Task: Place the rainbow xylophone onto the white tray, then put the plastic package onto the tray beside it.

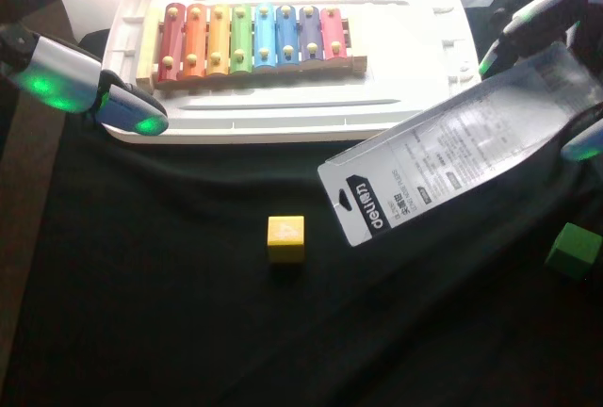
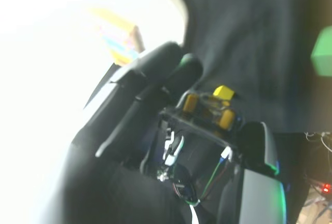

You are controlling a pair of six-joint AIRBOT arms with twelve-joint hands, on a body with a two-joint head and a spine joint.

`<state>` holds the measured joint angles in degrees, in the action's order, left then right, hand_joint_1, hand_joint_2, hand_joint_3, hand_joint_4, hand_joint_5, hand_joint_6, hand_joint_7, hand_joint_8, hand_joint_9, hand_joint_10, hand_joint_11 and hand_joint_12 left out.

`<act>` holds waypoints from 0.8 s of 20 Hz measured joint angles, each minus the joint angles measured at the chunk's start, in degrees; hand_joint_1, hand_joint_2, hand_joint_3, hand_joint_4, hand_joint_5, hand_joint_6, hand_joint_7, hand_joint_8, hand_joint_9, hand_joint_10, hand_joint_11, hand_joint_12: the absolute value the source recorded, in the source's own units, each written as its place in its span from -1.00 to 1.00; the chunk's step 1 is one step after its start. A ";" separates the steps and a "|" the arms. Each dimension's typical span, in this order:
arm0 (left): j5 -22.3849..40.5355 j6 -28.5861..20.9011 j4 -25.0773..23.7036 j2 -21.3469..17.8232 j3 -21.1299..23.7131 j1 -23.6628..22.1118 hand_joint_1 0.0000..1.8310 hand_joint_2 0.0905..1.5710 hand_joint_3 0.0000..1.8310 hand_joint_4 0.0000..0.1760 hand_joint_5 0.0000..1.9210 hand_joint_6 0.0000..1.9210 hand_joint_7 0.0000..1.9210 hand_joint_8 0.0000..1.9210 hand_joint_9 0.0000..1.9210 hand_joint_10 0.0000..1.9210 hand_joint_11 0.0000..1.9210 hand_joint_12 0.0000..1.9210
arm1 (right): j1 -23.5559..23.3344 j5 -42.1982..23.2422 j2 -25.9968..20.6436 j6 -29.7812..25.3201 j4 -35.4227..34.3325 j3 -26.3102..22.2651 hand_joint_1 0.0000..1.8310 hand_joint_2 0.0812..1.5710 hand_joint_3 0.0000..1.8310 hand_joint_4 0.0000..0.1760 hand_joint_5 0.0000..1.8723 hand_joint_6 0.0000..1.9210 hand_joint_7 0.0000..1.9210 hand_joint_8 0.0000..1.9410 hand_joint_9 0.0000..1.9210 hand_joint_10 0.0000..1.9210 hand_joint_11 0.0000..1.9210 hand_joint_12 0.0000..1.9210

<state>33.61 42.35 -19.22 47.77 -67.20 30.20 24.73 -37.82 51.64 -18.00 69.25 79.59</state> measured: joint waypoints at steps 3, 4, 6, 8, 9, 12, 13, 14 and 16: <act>0.02 0.04 0.00 0.00 0.00 0.02 -0.10 -0.20 -1.00 -0.66 -1.00 -1.00 -1.00 -1.00 -1.00 -1.00 -1.00 -1.00 | -1.86 0.13 0.00 0.11 0.22 0.83 0.38 0.34 -1.00 -1.00 0.16 -0.41 0.12 0.15 0.20 0.20 0.04 0.59; 0.04 0.07 0.02 0.00 0.00 0.02 -0.10 -0.20 -1.00 -0.63 -1.00 -1.00 -1.00 -1.00 -1.00 -1.00 -1.00 -1.00 | -2.38 0.20 0.04 0.13 0.04 1.25 0.40 0.34 -1.00 -1.00 0.13 -0.40 0.15 0.08 0.23 0.13 0.03 0.55; 0.02 0.07 0.00 0.00 0.00 0.02 -0.10 -0.21 -1.00 -0.66 -1.00 -1.00 -1.00 -1.00 -1.00 -1.00 -1.00 -1.00 | -3.17 0.46 0.55 0.13 -0.07 2.16 0.51 0.29 -1.00 -1.00 0.07 -0.20 0.33 -0.61 0.19 0.05 -0.01 0.26; 0.07 0.09 0.02 0.00 0.00 0.04 -0.11 -0.22 -1.00 -0.71 -1.00 -1.00 -1.00 -1.00 -1.00 -1.00 -1.00 -1.00 | -3.91 0.70 1.42 0.13 0.00 3.04 0.45 0.26 -0.99 -1.00 0.20 -0.43 0.35 -0.38 0.25 -0.15 -0.01 0.28; 0.07 0.11 0.00 0.00 0.00 0.04 -0.11 -0.22 -1.00 -0.71 -1.00 -1.00 -1.00 -1.00 -1.00 -1.00 -1.00 -1.00 | -4.55 0.70 2.16 0.11 0.07 3.63 0.42 0.29 -0.99 -1.00 0.27 -0.62 0.22 -0.05 0.19 -0.11 -0.09 0.40; 0.09 0.15 0.17 0.31 -0.11 0.04 -0.12 -0.22 -1.00 -0.74 -1.00 -1.00 -0.99 -0.99 -1.00 -1.00 -1.00 -1.00 | -5.92 1.05 3.80 0.17 0.17 5.09 0.41 0.33 -1.00 -1.00 0.25 -0.64 0.12 0.13 0.11 0.03 -0.09 0.44; 0.09 0.15 0.15 0.31 -0.11 0.04 -0.10 -0.23 -1.00 -0.81 -1.00 -1.00 -0.98 -0.99 -1.00 -1.00 -1.00 -1.00 | -6.12 0.72 4.09 0.09 -0.28 5.35 0.41 0.33 -1.00 -1.00 0.23 -0.62 0.14 0.11 0.16 0.05 -0.04 0.47; 0.07 0.17 0.33 0.31 -0.13 0.04 -0.09 -0.23 -1.00 -0.77 -1.00 -1.00 -0.98 -0.99 -1.00 -1.00 -1.00 -1.00 | -6.78 0.63 4.59 0.04 0.04 5.92 0.41 0.33 -1.00 -1.00 0.20 -0.55 0.15 0.08 0.22 0.07 0.03 0.48; 0.17 0.17 0.26 0.37 -0.11 0.24 -0.07 -0.23 -1.00 -0.84 -1.00 -1.00 -0.99 -1.00 -1.00 -1.00 -1.00 -1.00 | -7.48 1.03 5.84 0.13 -0.68 7.39 0.42 0.30 -1.00 -1.00 0.20 -0.51 0.23 -0.06 0.30 -0.05 0.10 0.39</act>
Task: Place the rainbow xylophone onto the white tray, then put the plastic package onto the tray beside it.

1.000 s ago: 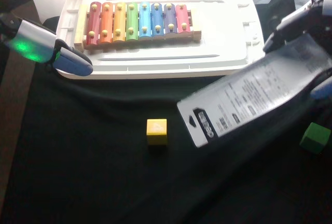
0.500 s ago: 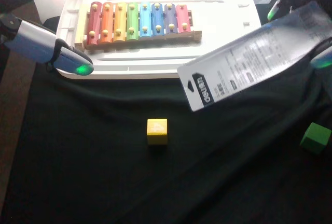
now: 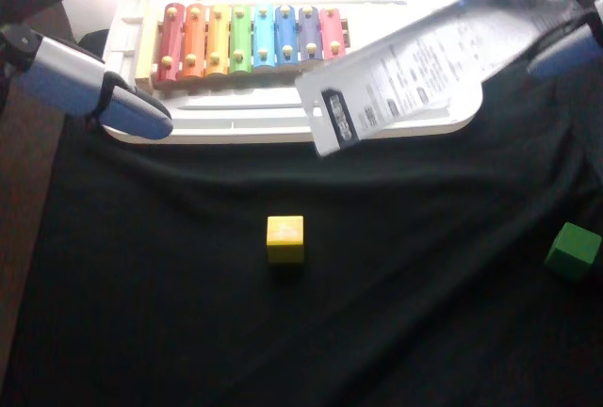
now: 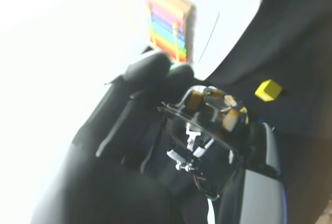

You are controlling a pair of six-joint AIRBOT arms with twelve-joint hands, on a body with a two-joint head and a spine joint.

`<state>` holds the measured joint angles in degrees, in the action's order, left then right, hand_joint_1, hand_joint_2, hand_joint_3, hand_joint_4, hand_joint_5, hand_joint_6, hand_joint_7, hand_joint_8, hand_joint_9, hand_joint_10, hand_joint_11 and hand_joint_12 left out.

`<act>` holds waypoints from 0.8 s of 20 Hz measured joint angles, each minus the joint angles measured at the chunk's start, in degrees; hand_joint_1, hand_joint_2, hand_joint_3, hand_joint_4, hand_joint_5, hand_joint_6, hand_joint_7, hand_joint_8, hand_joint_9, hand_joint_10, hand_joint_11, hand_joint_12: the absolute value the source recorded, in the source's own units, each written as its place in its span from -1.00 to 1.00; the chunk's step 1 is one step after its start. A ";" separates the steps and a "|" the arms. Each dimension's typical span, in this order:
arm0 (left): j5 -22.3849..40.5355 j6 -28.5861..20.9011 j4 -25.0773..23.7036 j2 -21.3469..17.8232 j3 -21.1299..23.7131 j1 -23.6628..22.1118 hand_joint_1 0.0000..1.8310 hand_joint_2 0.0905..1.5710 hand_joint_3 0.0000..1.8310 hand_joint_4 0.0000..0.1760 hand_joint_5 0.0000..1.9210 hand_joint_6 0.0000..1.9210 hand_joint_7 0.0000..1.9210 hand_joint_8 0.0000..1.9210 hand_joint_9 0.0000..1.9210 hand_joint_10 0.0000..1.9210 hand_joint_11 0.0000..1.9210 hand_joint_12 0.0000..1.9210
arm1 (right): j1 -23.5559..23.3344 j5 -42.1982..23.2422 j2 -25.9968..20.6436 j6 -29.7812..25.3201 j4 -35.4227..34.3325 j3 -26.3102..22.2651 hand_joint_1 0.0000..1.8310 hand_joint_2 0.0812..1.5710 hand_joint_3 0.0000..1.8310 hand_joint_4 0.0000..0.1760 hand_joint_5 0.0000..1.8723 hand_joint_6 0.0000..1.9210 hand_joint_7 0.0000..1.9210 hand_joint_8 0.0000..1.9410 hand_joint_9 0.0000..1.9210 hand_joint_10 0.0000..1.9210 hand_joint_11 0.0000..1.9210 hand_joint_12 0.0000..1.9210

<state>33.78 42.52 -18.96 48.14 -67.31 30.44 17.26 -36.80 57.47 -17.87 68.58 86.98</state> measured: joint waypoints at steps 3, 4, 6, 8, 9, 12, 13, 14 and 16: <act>0.28 0.00 0.13 0.33 -0.02 0.42 -0.13 -0.22 -1.00 -1.00 -1.00 -1.00 -1.00 -1.00 -1.00 -1.00 -1.00 -1.00 | -0.22 0.52 1.42 2.03 -4.87 1.86 0.39 0.31 -1.00 -1.00 0.20 -0.46 0.19 -0.01 0.21 0.12 0.05 0.49; 0.35 0.00 0.15 0.35 -0.02 0.57 -0.11 -0.21 -1.00 -1.00 -1.00 -1.00 -1.00 -1.00 -1.00 -1.00 -1.00 -1.00 | -0.22 0.74 1.64 4.42 -6.45 1.86 0.39 0.32 -1.00 -1.00 0.20 -0.47 0.15 0.08 0.17 0.22 0.04 0.54; 0.39 0.00 0.26 0.35 -0.02 0.70 -0.09 -0.21 -1.00 -1.00 -1.00 -1.00 -1.00 -1.00 -1.00 -1.00 -1.00 -1.00 | -0.22 1.03 1.79 6.45 -10.16 1.88 0.40 0.35 -1.00 -1.00 0.22 -0.57 0.08 0.20 0.15 0.16 0.02 0.52; 0.76 0.00 0.59 0.35 -0.02 0.87 -0.12 -0.20 -1.00 -1.00 -1.00 -1.00 -1.00 -1.00 -1.00 -1.00 -1.00 -1.00 | -0.22 0.76 2.69 6.93 -12.28 3.13 0.31 0.29 -1.00 -1.00 0.21 -0.26 0.11 0.22 0.17 0.42 0.13 0.60; 0.92 0.00 0.59 0.35 -0.02 1.18 -0.12 -0.20 -1.00 -1.00 -1.00 -1.00 -1.00 -1.00 -1.00 -1.00 -1.00 -1.00 | -0.22 0.90 3.06 7.13 -12.48 3.69 0.31 0.29 -1.00 -1.00 0.21 -0.26 0.11 0.22 0.17 0.42 0.13 0.60; 0.98 0.02 0.81 0.35 -0.02 1.60 -0.07 -0.18 -0.99 -1.00 -1.00 -1.00 -1.00 -1.00 -1.00 -1.00 -1.00 -1.00 | -0.22 1.57 5.20 7.32 -14.47 6.03 0.38 0.35 -1.00 -1.00 0.16 -0.41 0.10 0.16 0.17 0.16 0.09 0.44; 1.14 0.02 1.01 0.35 -0.02 1.60 -0.09 -0.20 -1.00 -1.00 -1.00 -1.00 -1.00 -1.00 -1.00 -1.00 -1.00 -1.00 | -0.22 1.70 5.99 7.30 -15.32 6.78 0.40 0.35 -1.00 -1.00 0.17 -0.49 0.10 0.18 0.21 0.14 0.09 0.47; 1.36 0.02 1.33 0.35 -0.02 1.73 -0.09 -0.20 -1.00 -1.00 -1.00 -1.00 -1.00 -1.00 -1.00 -1.00 -1.00 -1.00 | -0.22 1.57 7.48 7.30 -15.80 8.09 0.33 0.30 -1.00 -1.00 0.21 -0.32 0.13 0.33 0.21 0.45 0.17 0.66; 1.53 0.00 1.38 0.35 0.00 1.99 -0.08 -0.20 -1.00 -1.00 -1.00 -1.00 -1.00 -1.00 -1.00 -1.00 -1.00 -1.00 | -0.13 1.84 10.08 7.34 -16.68 10.14 0.31 0.31 -1.00 -1.00 0.17 -0.21 0.10 0.47 0.20 0.64 0.22 0.79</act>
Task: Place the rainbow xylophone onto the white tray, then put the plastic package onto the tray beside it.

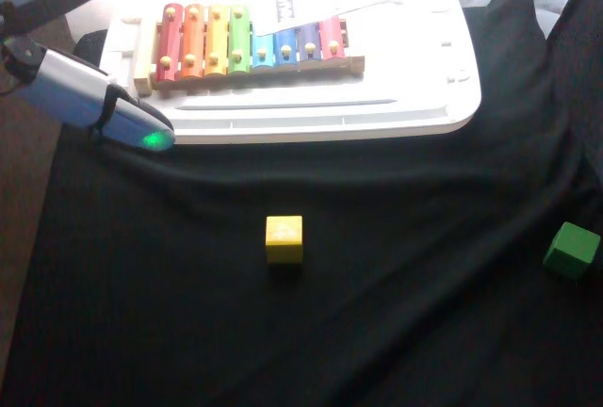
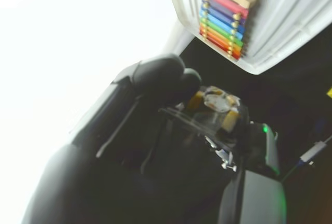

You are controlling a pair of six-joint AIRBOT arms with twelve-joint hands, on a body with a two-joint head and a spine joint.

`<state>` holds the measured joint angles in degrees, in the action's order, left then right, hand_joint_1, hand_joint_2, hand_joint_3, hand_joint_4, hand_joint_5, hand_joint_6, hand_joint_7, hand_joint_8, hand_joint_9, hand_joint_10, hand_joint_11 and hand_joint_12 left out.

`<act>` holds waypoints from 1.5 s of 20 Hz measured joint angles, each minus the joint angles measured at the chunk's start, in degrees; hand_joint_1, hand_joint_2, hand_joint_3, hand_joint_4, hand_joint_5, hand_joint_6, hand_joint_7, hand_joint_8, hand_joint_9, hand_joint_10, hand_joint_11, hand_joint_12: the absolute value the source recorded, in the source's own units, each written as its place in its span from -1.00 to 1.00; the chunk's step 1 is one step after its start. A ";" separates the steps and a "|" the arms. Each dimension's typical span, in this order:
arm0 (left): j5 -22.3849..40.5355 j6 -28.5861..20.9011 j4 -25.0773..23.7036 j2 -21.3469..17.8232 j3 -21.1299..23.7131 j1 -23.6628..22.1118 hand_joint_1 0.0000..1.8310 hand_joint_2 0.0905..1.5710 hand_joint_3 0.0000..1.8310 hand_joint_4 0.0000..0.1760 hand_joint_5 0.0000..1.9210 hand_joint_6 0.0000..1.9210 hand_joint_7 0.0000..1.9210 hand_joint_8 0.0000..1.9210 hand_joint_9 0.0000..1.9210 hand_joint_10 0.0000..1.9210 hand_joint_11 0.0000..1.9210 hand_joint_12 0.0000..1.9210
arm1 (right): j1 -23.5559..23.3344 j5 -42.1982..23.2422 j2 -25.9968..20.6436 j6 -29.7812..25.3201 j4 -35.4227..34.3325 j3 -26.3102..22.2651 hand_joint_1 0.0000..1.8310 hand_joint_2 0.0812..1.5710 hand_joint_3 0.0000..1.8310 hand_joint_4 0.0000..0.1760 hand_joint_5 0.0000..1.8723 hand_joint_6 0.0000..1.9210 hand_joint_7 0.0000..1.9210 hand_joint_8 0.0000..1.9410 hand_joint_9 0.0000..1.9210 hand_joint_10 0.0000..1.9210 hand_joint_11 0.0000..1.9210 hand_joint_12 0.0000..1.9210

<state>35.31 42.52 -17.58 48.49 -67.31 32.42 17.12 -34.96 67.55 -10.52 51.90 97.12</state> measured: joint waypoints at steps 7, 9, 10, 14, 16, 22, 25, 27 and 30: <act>1.07 -0.33 0.11 0.00 0.00 0.07 -0.07 -0.18 -0.99 -1.00 -1.00 -1.00 -1.00 -1.00 -1.00 -1.00 -1.00 -1.00 | 3.48 0.15 8.52 0.09 -6.16 8.48 0.42 0.29 -1.00 -1.00 0.18 -0.45 0.28 -0.18 0.37 -0.07 0.19 0.47; 1.16 -0.48 0.09 0.11 0.00 0.07 -0.05 -0.20 -1.00 -1.00 -1.00 -1.00 -1.00 -1.00 -1.00 -1.00 -1.00 -1.00 | 4.76 0.52 10.60 0.09 -7.98 11.21 0.42 0.29 -1.00 -1.00 0.16 -0.40 0.27 -0.15 0.33 -0.05 0.15 0.46; 1.25 -0.48 0.26 0.31 0.00 0.07 -0.06 -0.22 -1.00 -1.00 -1.00 -1.00 -1.00 -1.00 -1.00 -1.00 -1.00 -1.00 | 5.35 0.79 11.54 0.15 -8.63 12.41 0.42 0.31 -1.00 -1.00 0.17 -0.43 0.23 -0.07 0.31 0.00 0.16 0.49; 2.01 -0.52 -0.22 0.70 0.13 0.07 -0.07 -0.23 -1.00 -1.00 -1.00 -1.00 -1.00 -1.00 -1.00 -1.00 -1.00 -1.00 | 8.13 1.09 15.63 0.15 -10.58 16.48 0.52 0.33 -1.00 -1.00 0.11 -0.27 0.14 -0.16 0.02 0.22 -0.22 0.30; 2.03 -0.55 -0.37 0.70 0.11 0.07 -0.04 -0.24 -1.00 -1.00 -1.00 -1.00 -1.00 -1.00 -1.00 -1.00 -1.00 -1.00 | 9.01 1.33 16.68 -0.26 -11.04 17.92 0.52 0.32 -1.00 -1.00 0.06 -0.12 0.21 -0.33 0.04 0.15 -0.24 0.05; 1.99 -0.90 -1.25 1.42 0.17 0.02 -0.13 -0.21 -1.00 -1.00 -1.00 -1.00 -1.00 -1.00 -1.00 -1.00 -1.00 -1.00 | 11.91 4.76 17.92 -3.72 -12.31 21.16 0.51 0.35 -1.00 -1.00 0.16 -0.43 0.09 -0.11 -0.02 0.32 -0.20 0.30; 2.01 -0.94 -1.25 1.42 0.17 0.00 -0.09 -0.20 -0.99 -1.00 -1.00 -1.00 -1.00 -1.00 -1.00 -1.00 -0.98 -0.99 | 12.41 5.33 17.92 -4.63 -12.52 21.73 0.49 0.37 -1.00 -1.00 0.08 -0.29 0.06 -0.01 -0.04 0.30 -0.21 0.33; 2.01 -0.96 -1.25 1.42 0.17 0.00 -0.10 -0.20 -1.00 -1.00 -1.00 -1.00 -1.00 -1.00 -1.00 -1.00 -1.00 -1.00 | 12.41 5.35 18.16 -4.63 -12.72 21.73 0.29 0.38 -1.00 -1.00 0.03 0.02 -0.01 -0.64 -0.14 -0.66 -0.44 0.10; 1.99 -1.18 -1.29 1.42 0.17 0.00 -0.18 -0.16 -0.98 -1.00 -1.00 -1.00 -1.00 -1.00 -1.00 -1.00 -1.00 -1.00 | 12.41 5.46 18.27 -4.98 -11.76 21.70 0.23 0.17 -1.00 -1.00 -0.12 -0.96 -0.24 -1.00 -0.30 -0.99 -0.59 -0.04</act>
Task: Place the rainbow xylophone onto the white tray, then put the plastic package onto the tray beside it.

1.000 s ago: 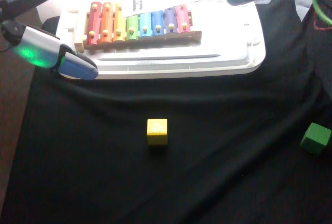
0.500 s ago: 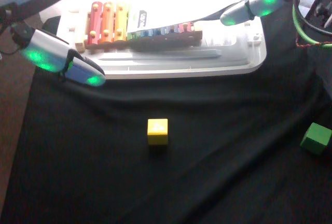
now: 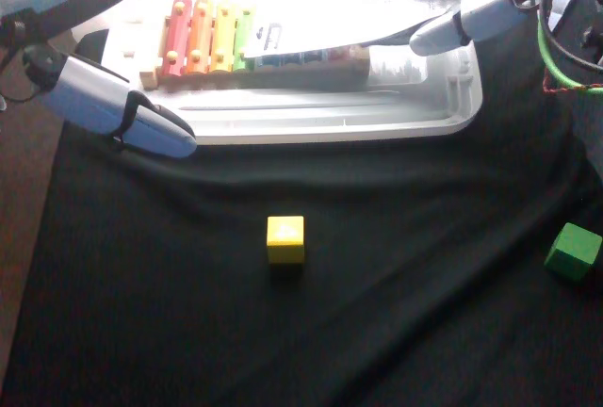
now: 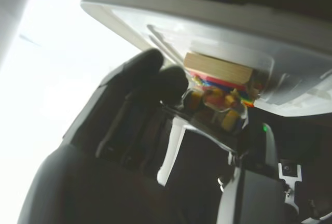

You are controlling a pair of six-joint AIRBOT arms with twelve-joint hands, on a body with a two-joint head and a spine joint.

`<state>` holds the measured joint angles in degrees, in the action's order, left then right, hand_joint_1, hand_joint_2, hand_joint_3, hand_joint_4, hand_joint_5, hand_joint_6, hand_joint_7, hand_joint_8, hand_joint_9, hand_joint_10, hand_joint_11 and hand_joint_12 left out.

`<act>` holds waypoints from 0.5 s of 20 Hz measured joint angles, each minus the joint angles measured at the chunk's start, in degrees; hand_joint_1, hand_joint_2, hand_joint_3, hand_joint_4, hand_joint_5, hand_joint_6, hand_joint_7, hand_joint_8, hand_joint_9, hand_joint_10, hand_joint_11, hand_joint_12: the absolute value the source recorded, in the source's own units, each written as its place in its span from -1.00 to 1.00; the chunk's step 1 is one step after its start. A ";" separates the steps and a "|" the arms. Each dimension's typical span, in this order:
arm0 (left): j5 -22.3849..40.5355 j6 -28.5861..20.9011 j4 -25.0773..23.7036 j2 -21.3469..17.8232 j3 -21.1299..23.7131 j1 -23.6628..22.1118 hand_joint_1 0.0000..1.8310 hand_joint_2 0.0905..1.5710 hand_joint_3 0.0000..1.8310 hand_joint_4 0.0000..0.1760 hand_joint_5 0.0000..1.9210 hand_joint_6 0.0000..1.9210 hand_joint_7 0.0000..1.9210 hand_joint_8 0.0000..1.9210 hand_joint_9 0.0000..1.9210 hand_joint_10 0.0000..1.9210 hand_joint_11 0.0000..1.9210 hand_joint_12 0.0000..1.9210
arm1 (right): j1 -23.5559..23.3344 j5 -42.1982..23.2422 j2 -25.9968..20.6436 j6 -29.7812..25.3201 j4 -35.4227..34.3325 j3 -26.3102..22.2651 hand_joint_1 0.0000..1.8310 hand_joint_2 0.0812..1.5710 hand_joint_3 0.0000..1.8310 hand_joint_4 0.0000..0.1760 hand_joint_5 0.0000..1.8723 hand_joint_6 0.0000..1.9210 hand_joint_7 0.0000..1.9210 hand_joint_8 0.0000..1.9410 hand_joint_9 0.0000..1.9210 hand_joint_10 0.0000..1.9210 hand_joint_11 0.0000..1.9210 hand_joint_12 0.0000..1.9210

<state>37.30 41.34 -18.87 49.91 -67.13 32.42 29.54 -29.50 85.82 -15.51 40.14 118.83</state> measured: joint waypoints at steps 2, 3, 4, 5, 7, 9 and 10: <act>0.02 0.00 0.00 0.00 0.00 0.00 -0.16 -0.17 -0.99 -1.00 -1.00 -1.00 -1.00 -1.00 -1.00 -1.00 -1.00 -1.00 | 0.00 0.04 -0.17 -0.96 0.94 0.00 0.18 0.07 -1.00 -1.00 -0.27 -1.00 -0.34 -1.00 -0.35 -1.00 -0.64 -0.09; 0.02 0.00 -0.02 0.00 0.00 0.02 -0.14 -0.17 -0.99 -1.00 -1.00 -1.00 -1.00 -1.00 -1.00 -1.00 -1.00 -1.00 | 0.00 -0.17 -0.39 -1.27 1.31 0.00 0.17 0.00 -1.00 -1.00 -0.35 -1.00 -0.41 -1.00 -0.41 -1.00 -0.67 -0.14; 0.00 0.00 0.02 0.11 0.00 0.00 -0.06 -0.15 -0.99 -1.00 -1.00 -1.00 -1.00 -1.00 -1.00 -1.00 -1.00 -1.00 | 0.00 -0.48 -0.66 -1.73 1.53 -0.04 0.14 -0.07 -1.00 -1.00 -0.40 -1.00 -0.45 -1.00 -0.44 -1.00 -0.66 -0.18; 0.00 -0.02 0.00 0.13 0.00 0.02 -0.06 -0.19 -1.00 -1.00 -1.00 -1.00 -1.00 -1.00 -1.00 -1.00 -1.00 -1.00 | 0.00 -0.76 -1.11 -1.97 1.66 -0.48 0.13 -0.13 -1.00 -1.00 -0.45 -1.00 -0.49 -1.00 -0.47 -1.00 -0.65 -0.25; -0.02 -0.04 0.02 0.35 0.00 0.02 -0.07 -0.17 -0.99 -1.00 -1.00 -1.00 -1.00 -1.00 -1.00 -1.00 -1.00 -1.00 | 0.00 -1.57 -2.16 -2.08 1.64 -1.73 0.08 -0.34 -1.00 -1.00 -0.71 -1.00 -0.70 -1.00 -0.70 -1.00 -0.79 -0.40; -0.02 -0.04 -0.04 0.35 0.00 0.02 -0.12 -0.17 -0.99 -1.00 -1.00 -1.00 -1.00 -1.00 -1.00 -1.00 -1.00 -1.00 | 0.00 -2.27 -2.60 -2.10 1.66 -2.36 0.04 -0.39 -1.00 -1.00 -0.96 -1.00 -0.94 -0.99 -0.95 -1.00 -0.98 -0.71; 0.00 -0.04 0.04 0.35 0.00 0.02 -0.14 -0.16 -0.99 -1.00 -1.00 -1.00 -1.00 -1.00 -1.00 -1.00 -1.00 -1.00 | 0.00 -2.91 -2.73 -2.10 1.64 -2.58 0.03 -0.41 -1.00 -1.00 -0.99 -1.00 -0.99 -1.00 -0.99 -1.00 -1.00 -0.91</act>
<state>37.30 41.30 -18.83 50.26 -67.13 32.45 29.54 -32.40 83.09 -17.61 41.78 116.25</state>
